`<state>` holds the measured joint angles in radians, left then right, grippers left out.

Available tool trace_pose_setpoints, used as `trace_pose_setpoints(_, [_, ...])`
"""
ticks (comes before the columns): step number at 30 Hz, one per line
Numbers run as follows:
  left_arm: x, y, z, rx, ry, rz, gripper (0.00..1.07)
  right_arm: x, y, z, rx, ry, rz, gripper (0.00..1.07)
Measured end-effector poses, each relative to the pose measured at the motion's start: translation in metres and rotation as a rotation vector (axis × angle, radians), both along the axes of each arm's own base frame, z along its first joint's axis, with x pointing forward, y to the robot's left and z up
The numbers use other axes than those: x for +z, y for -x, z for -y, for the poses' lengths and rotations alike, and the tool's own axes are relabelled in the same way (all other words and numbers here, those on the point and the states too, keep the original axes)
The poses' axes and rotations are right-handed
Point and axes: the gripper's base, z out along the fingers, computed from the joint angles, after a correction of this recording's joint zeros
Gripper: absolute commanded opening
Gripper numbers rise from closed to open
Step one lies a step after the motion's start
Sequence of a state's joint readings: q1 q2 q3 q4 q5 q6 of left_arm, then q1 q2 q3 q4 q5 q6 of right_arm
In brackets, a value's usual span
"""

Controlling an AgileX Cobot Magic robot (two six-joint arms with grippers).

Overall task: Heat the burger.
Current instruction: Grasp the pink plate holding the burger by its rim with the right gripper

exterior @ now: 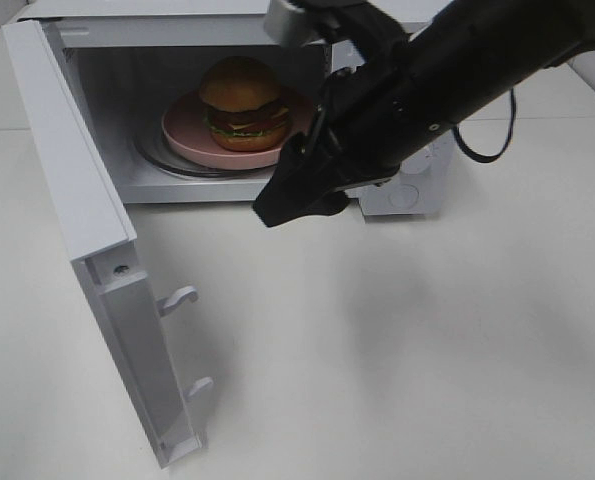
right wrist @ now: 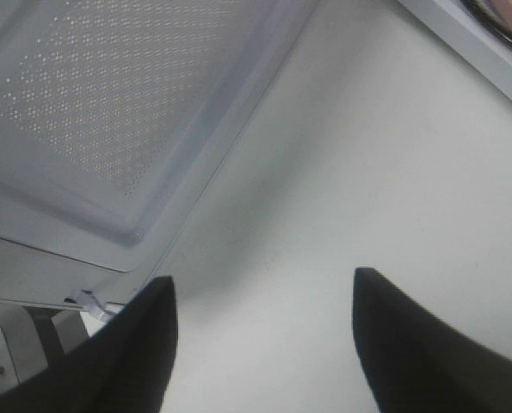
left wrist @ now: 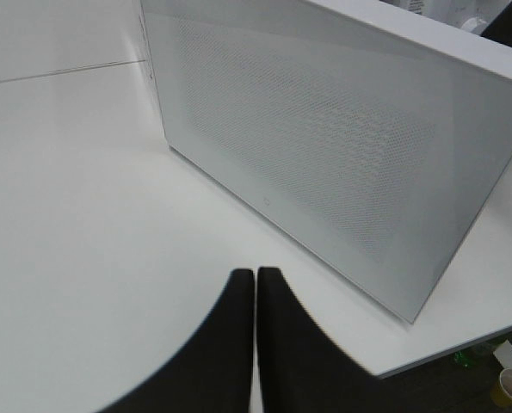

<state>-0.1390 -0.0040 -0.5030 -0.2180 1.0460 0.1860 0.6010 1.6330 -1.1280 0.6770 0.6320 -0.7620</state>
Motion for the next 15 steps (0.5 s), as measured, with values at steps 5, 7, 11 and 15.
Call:
trace_pose_setpoints(5, [0.000, 0.000, 0.000, 0.000, 0.000, 0.000, 0.00, -0.010, -0.001, -0.027, 0.136, 0.082, 0.077, 0.66])
trace_pose_setpoints(7, [0.000, 0.000, 0.000, 0.000, 0.000, 0.000, 0.00, -0.011, -0.001, -0.037, 0.188, 0.113, 0.118, 0.66])
trace_pose_setpoints(11, [0.000, 0.000, 0.000, 0.000, 0.000, 0.000, 0.00, -0.015, -0.001, -0.057, 0.282, 0.173, 0.192, 0.66])
trace_pose_setpoints(15, [0.000, 0.000, 0.000, 0.000, 0.000, 0.000, 0.00, -0.019, -0.002, -0.074, 0.357, 0.229, 0.280, 0.66])
